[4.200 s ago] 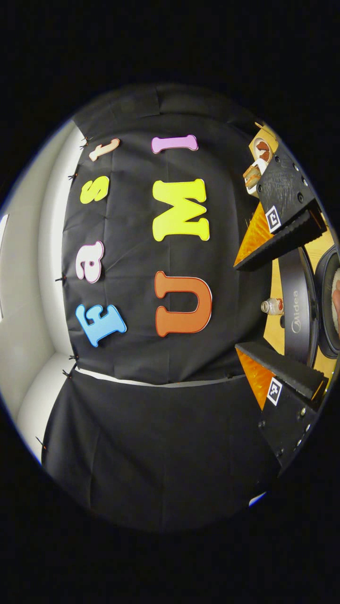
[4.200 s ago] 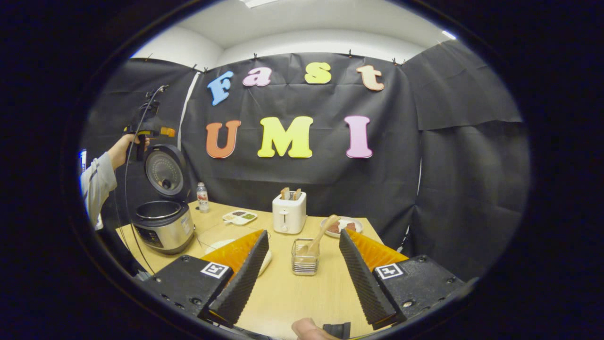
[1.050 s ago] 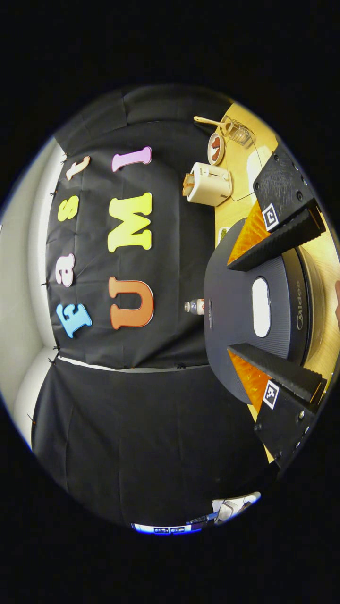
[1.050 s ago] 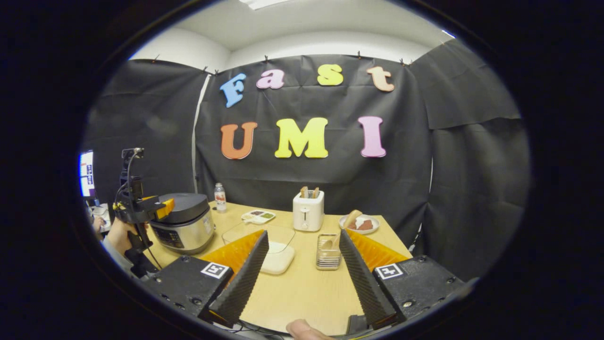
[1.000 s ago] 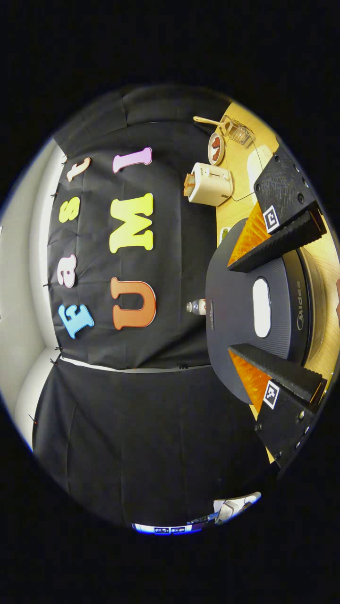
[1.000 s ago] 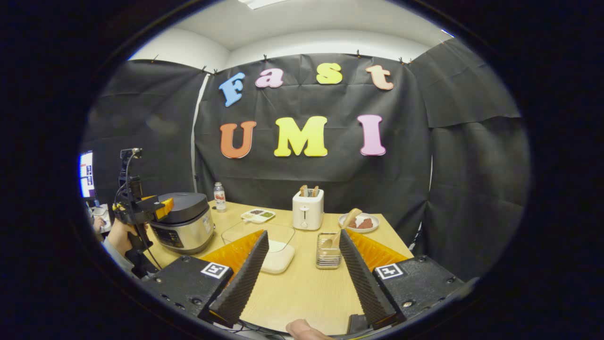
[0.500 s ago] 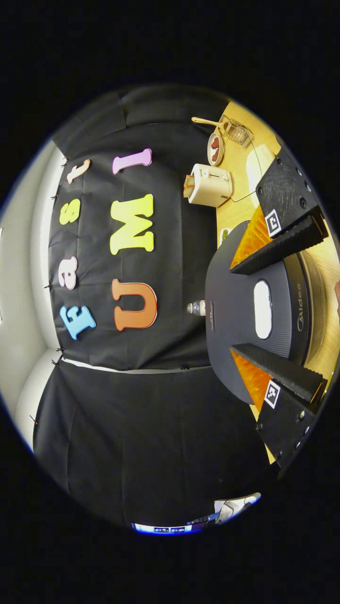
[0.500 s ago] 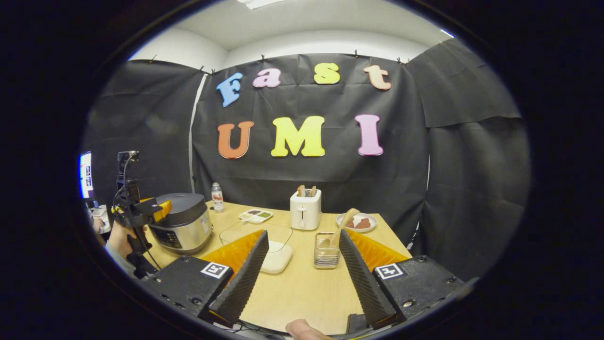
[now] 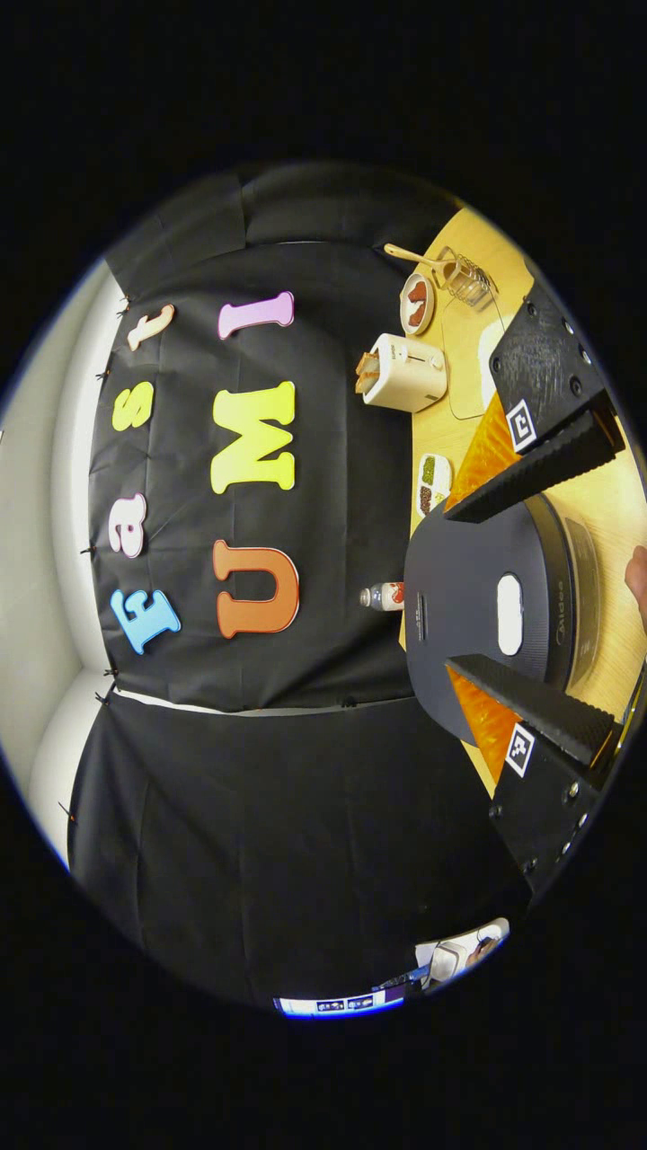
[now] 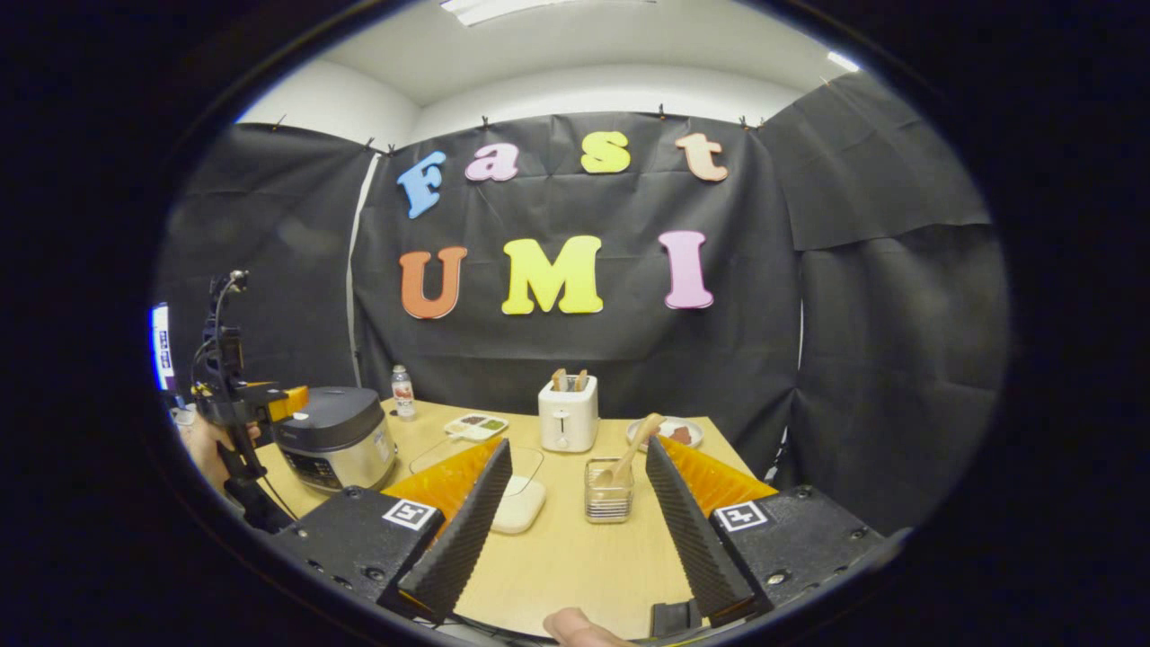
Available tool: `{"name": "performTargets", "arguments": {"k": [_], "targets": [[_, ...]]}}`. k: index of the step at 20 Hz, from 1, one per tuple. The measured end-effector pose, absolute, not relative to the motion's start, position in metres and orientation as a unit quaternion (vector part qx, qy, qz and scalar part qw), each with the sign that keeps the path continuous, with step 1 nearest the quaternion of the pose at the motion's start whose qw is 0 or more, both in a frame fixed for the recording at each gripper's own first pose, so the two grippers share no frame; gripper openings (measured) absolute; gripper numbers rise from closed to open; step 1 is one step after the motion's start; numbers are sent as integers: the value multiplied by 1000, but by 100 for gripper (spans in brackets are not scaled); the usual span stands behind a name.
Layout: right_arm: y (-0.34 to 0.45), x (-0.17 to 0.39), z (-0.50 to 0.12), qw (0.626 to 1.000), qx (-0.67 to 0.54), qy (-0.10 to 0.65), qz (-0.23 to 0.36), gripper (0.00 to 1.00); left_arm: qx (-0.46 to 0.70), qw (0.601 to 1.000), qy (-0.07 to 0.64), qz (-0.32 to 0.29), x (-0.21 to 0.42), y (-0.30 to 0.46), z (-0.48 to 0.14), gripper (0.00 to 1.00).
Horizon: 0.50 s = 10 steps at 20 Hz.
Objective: Close the left gripper, press the button to open the rice cooker; take a wooden spoon from the chopstick holder with the right hand, scoop a spoonful of rice and pour it into the rice cooker, then put the wooden spoon back into the chopstick holder.
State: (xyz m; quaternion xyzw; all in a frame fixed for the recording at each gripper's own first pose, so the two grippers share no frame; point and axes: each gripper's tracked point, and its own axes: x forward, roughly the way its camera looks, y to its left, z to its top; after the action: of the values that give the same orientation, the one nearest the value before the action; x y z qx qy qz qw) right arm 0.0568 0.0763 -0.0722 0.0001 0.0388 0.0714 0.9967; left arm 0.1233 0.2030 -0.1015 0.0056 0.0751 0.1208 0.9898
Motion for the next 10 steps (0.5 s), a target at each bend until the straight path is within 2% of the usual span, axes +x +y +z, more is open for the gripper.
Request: {"name": "performTargets", "arguments": {"k": [6, 10], "targets": [[71, 45, -56, 998, -2, 26, 62, 97, 19, 995, 37, 90, 84, 153, -49, 94], [68, 37, -43, 998, -3, 14, 56, 96, 24, 996, 38, 78, 54, 117, -36, 94]]}}
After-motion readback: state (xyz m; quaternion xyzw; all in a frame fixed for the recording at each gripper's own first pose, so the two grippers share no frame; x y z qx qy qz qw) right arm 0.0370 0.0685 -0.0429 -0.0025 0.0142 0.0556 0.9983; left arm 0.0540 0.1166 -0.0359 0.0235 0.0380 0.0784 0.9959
